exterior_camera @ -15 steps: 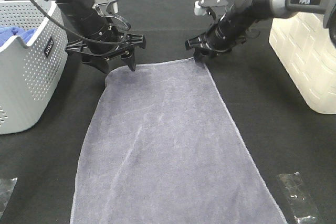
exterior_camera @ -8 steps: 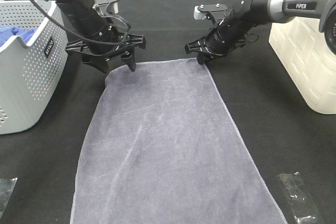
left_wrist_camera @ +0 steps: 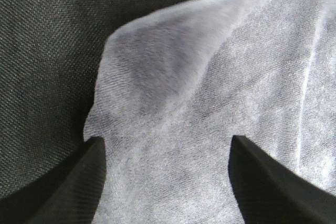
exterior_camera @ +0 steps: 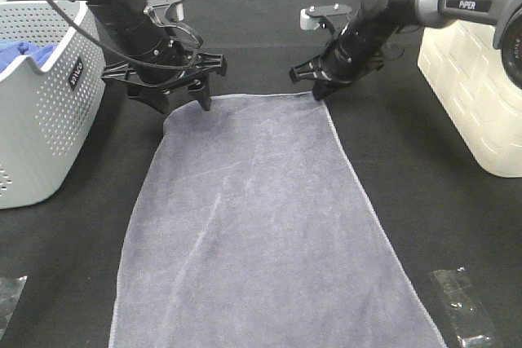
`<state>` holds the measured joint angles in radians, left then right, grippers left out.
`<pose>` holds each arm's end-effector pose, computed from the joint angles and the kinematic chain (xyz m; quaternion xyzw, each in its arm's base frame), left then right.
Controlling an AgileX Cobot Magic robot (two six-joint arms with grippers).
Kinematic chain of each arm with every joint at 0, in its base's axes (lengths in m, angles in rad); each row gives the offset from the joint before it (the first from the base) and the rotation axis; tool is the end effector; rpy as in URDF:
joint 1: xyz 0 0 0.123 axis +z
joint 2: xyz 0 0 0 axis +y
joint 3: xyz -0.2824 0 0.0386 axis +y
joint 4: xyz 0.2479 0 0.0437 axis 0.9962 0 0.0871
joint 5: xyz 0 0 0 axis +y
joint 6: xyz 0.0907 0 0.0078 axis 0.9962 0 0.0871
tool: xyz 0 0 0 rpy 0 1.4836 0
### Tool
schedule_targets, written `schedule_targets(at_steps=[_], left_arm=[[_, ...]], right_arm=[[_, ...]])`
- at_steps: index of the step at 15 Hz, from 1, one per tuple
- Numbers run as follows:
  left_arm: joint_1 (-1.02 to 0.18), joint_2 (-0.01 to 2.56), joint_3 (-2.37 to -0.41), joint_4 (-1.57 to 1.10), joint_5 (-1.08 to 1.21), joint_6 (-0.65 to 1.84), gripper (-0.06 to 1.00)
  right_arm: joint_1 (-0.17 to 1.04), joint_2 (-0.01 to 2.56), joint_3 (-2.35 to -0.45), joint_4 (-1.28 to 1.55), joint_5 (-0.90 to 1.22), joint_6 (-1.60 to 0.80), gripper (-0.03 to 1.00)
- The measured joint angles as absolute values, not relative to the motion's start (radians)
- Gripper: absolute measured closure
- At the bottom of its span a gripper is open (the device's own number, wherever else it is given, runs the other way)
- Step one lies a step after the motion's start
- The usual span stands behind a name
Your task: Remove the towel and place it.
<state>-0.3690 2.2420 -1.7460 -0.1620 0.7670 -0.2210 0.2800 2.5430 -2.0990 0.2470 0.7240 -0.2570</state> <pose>0.4439 -0.1826 0.1573 0.0263 0.9781 -0.1205 0.1678 0.5159 0.1637 0.1045 -0.1882 0.9468 0.1043 0.2395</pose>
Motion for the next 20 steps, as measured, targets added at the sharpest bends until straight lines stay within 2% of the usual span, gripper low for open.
schedule_targets(at_steps=[4,9,15,20], left_arm=[[-0.369,2.242,-1.746,-0.163,0.749,-0.220,0.31],[-0.369,2.242,-1.746,-0.163,0.614,-0.218,0.31],[-0.369,2.242,-1.746,-0.163,0.502,-0.217,0.31],[-0.369,2.285,-1.746,-0.177,0.498,-0.217,0.31]], right_arm=[[0.280,2.543,-2.240,0.086,0.871,-0.152,0.97],[0.280,2.543,-2.376,-0.108,1.022,-0.067,0.97],[0.280,2.543,-2.409,-0.266,1.120,-0.032,0.97],[0.280,2.526,-2.410,-0.298,1.152,-0.011,0.97]])
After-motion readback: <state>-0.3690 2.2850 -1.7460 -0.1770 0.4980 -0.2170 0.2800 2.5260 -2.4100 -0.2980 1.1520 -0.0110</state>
